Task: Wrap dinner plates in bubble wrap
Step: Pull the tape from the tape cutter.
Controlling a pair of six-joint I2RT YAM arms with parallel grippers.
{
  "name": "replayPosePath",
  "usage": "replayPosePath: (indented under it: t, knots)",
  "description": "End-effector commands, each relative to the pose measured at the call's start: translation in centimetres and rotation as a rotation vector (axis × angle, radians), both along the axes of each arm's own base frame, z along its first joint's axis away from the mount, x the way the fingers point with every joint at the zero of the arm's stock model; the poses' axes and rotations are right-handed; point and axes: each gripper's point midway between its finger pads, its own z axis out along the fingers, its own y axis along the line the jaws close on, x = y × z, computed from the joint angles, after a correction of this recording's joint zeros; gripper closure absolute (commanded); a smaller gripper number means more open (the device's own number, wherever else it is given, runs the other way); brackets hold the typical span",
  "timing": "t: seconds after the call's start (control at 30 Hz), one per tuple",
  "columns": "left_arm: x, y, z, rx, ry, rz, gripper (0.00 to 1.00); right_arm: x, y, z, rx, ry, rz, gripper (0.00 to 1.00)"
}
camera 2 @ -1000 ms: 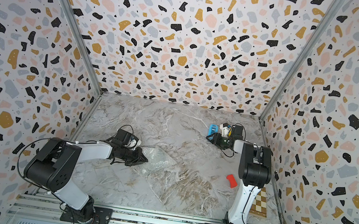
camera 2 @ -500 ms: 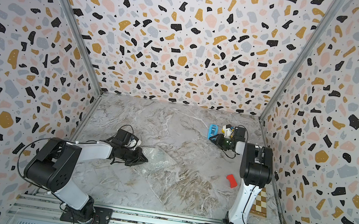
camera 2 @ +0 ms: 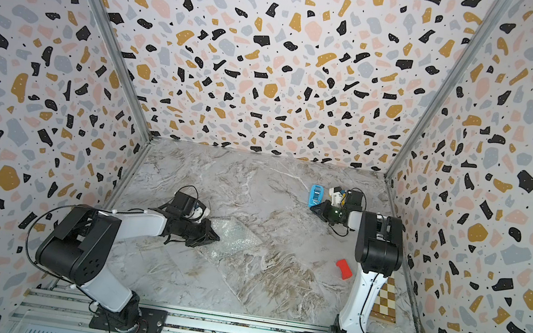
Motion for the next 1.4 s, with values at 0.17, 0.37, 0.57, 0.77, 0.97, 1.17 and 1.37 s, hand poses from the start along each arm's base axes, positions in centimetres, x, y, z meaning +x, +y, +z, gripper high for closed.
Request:
replayPosePath:
  t: [0.17,0.37,0.57,0.77,0.97,1.17,1.37]
  knots:
    - [-3.7,2.6,-4.2,0.163,0.179,0.029,0.88,-0.2,0.1,3.0,0.01,-0.053,0.014,0.98]
    - [-3.7,2.5,-4.1,0.158,0.175,0.028,0.88,-0.4,0.1,5.8,0.024,-0.092,0.018,1.0]
    - [-3.7,2.5,-4.1,0.152,0.171,0.027,0.88,0.2,0.1,7.6,0.031,-0.114,0.019,1.0]
    - [-3.6,2.4,-4.2,0.149,0.168,0.028,0.88,0.8,0.1,9.1,0.036,-0.131,0.02,1.0]
    - [-3.6,2.4,-4.3,0.144,0.17,0.03,0.88,0.5,0.2,10.2,0.028,-0.138,0.036,1.0]
    - [-3.5,2.3,-4.1,0.141,0.166,0.026,0.88,-1.0,1.1,8.6,0.012,-0.091,0.052,1.0]
    - [-3.7,2.3,-4.1,0.139,0.168,0.023,0.88,-2.6,1.3,6.7,-0.025,-0.039,0.051,1.0]
